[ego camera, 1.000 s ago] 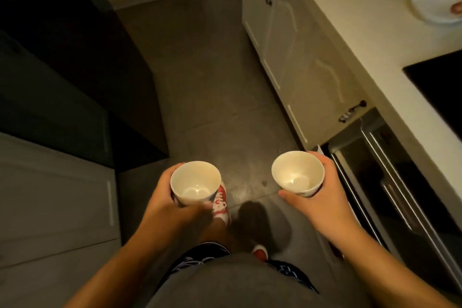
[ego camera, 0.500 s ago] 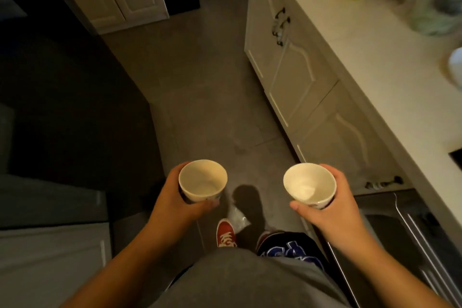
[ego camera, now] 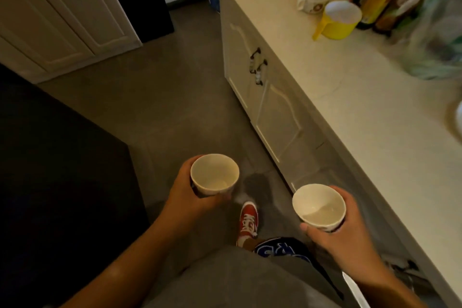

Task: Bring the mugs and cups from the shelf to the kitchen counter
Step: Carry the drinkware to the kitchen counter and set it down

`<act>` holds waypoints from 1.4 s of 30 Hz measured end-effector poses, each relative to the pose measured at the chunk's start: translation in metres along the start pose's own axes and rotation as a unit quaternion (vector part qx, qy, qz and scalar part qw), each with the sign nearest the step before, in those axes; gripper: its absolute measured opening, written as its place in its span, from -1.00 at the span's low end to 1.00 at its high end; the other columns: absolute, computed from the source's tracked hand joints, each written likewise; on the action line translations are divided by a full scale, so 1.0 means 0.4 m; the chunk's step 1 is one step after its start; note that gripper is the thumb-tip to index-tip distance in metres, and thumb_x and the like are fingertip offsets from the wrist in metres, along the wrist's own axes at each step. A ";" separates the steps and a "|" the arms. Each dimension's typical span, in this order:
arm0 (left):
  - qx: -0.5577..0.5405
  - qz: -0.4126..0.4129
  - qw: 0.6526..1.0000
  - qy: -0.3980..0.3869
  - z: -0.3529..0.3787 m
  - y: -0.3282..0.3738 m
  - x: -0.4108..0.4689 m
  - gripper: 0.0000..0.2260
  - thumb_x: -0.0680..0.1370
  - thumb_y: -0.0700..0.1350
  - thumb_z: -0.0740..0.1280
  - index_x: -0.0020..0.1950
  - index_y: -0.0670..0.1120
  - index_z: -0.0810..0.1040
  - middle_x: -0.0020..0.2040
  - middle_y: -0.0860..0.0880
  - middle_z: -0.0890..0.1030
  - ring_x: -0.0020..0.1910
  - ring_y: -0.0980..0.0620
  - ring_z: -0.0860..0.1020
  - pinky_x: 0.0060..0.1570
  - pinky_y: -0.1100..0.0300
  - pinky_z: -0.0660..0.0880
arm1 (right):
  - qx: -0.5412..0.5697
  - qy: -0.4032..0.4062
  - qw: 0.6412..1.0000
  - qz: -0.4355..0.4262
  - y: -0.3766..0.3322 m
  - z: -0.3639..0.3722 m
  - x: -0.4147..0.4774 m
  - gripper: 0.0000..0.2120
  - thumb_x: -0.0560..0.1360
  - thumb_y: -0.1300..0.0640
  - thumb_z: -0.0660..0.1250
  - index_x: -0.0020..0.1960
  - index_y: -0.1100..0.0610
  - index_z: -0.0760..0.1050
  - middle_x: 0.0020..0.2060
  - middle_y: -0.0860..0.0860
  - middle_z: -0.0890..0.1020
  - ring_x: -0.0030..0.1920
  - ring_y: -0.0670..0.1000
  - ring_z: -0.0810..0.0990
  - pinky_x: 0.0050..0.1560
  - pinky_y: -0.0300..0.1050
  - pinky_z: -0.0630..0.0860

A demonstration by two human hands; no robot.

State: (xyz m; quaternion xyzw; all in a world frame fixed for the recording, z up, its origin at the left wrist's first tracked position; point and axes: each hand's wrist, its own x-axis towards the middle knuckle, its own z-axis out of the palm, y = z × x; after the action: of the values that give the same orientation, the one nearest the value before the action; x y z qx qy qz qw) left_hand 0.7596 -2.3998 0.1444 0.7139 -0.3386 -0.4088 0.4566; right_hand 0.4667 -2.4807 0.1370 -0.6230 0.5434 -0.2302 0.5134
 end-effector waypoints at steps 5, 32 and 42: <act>-0.016 -0.013 0.999 0.030 -0.043 0.041 0.135 -0.29 0.19 -0.04 0.63 0.24 0.25 0.39 0.13 0.28 0.56 0.15 0.31 0.52 -0.07 0.50 0.49 | -0.015 -0.029 0.999 -0.026 -0.119 0.016 0.240 -0.19 -0.01 -0.21 0.56 0.15 -0.44 0.27 0.04 -0.50 0.46 0.07 -0.42 0.47 -0.06 -0.36 0.41; 0.072 0.033 0.981 -0.177 -0.358 0.248 1.181 -0.22 0.21 -0.06 0.64 0.30 0.25 0.34 0.18 0.22 0.53 0.16 0.25 0.52 -0.06 0.33 0.54 | -0.004 0.143 0.990 0.012 -0.505 0.349 0.948 -0.25 0.12 0.05 0.64 0.11 -0.31 0.28 0.04 -0.36 0.43 0.04 -0.47 0.45 -0.02 -0.34 0.38; 0.124 0.111 0.934 -0.317 -0.047 0.406 1.413 -0.27 0.20 0.08 0.61 0.26 0.36 0.33 0.15 0.38 0.48 0.16 0.33 0.48 -0.15 0.48 0.53 | 0.012 0.273 0.958 0.084 -0.437 0.200 1.025 -0.18 0.12 0.13 0.67 0.15 -0.28 0.25 0.09 -0.35 0.42 0.08 -0.49 0.41 -0.04 -0.42 0.36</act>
State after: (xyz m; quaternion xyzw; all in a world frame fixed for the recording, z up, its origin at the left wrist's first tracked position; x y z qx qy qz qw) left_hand 1.0050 -2.9343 0.1448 0.5561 -0.5910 -0.5155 0.2754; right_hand 0.7358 -2.8446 0.1518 -0.4817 0.7108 -0.3543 0.3705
